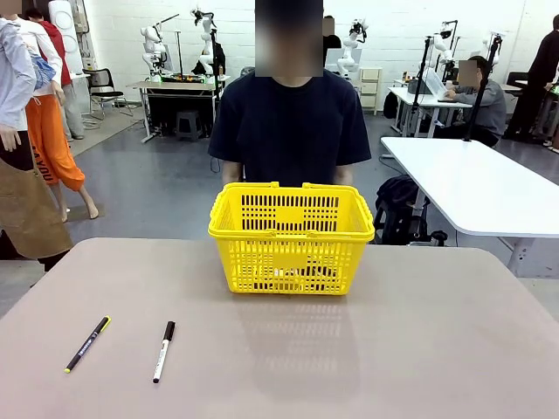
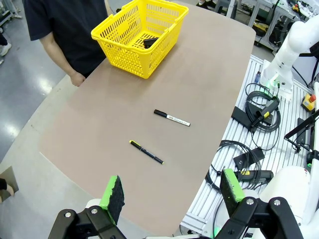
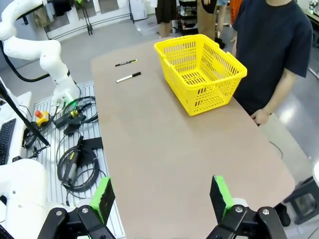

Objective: Place the items the person wants into the basket.
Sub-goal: Pick up the item the person points to and place it in the Market Basket.

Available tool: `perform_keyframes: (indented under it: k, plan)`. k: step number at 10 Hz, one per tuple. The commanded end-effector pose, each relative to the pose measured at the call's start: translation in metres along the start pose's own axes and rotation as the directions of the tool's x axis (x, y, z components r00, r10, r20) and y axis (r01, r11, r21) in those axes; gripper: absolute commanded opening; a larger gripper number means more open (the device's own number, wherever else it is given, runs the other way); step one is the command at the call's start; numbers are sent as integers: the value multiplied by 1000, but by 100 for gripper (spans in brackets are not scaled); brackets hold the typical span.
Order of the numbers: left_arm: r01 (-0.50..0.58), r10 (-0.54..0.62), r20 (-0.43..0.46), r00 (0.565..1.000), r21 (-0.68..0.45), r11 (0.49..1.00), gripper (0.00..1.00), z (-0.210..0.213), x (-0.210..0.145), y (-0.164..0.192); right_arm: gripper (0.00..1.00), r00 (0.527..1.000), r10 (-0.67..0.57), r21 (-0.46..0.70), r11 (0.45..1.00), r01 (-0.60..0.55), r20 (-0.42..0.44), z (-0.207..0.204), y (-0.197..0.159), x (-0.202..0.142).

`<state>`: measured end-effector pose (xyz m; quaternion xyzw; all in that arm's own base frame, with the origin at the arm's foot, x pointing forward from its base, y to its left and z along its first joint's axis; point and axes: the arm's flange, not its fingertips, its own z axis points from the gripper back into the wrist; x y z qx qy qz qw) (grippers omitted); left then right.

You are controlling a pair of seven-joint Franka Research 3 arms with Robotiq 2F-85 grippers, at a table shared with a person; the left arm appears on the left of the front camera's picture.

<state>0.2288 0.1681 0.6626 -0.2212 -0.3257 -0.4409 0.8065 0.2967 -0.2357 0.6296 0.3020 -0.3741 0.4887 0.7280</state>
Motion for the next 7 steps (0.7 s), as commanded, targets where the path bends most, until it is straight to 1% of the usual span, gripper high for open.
perform_keyframes:
  k: [1, 7]
  plan:
    - [17, -17, 17, 1000, -8, 1000, 100, 0, -1, 0, 100, 999, 23, 6, 1000, -23, 30, 2, 0, 3]
    - [17, -17, 17, 1000, -8, 1000, 100, 0, -1, 0, 100, 999, 23, 6, 1000, -23, 30, 2, 0, 3]
